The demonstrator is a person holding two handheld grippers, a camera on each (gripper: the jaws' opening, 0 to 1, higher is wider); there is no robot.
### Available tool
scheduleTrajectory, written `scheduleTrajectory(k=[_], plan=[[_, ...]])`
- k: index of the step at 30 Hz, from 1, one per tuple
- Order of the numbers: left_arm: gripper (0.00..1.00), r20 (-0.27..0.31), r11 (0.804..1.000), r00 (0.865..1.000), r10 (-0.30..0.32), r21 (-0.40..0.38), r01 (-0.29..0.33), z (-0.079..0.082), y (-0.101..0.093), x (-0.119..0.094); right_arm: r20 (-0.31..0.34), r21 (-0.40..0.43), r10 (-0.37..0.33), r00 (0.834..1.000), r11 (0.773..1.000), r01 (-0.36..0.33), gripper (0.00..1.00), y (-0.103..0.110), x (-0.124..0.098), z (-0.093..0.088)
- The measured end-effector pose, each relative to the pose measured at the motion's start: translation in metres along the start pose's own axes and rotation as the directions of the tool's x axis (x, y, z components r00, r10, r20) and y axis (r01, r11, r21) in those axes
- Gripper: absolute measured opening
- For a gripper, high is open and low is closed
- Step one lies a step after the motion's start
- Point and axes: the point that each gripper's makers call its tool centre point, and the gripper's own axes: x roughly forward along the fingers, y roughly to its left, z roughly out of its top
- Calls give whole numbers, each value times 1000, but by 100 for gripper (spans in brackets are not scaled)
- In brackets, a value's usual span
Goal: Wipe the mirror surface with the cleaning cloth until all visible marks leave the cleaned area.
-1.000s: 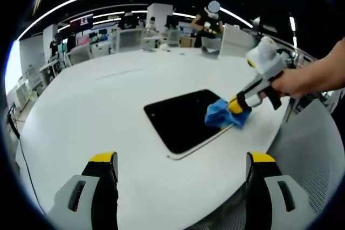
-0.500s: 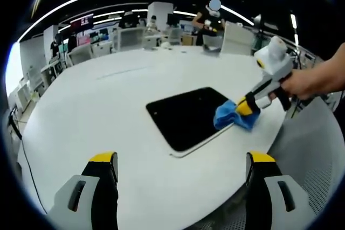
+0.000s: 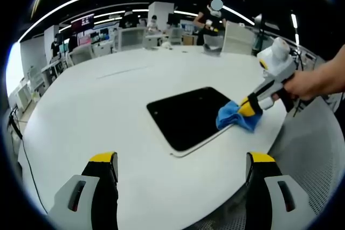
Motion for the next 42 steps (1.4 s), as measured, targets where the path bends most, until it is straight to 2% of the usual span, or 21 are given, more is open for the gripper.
scheduleTrajectory(k=[42], plan=[[99, -21, 1000, 1000, 8, 5, -8, -4, 2, 0, -19, 1, -2, 1000, 1000, 2, 1, -23, -11, -10]])
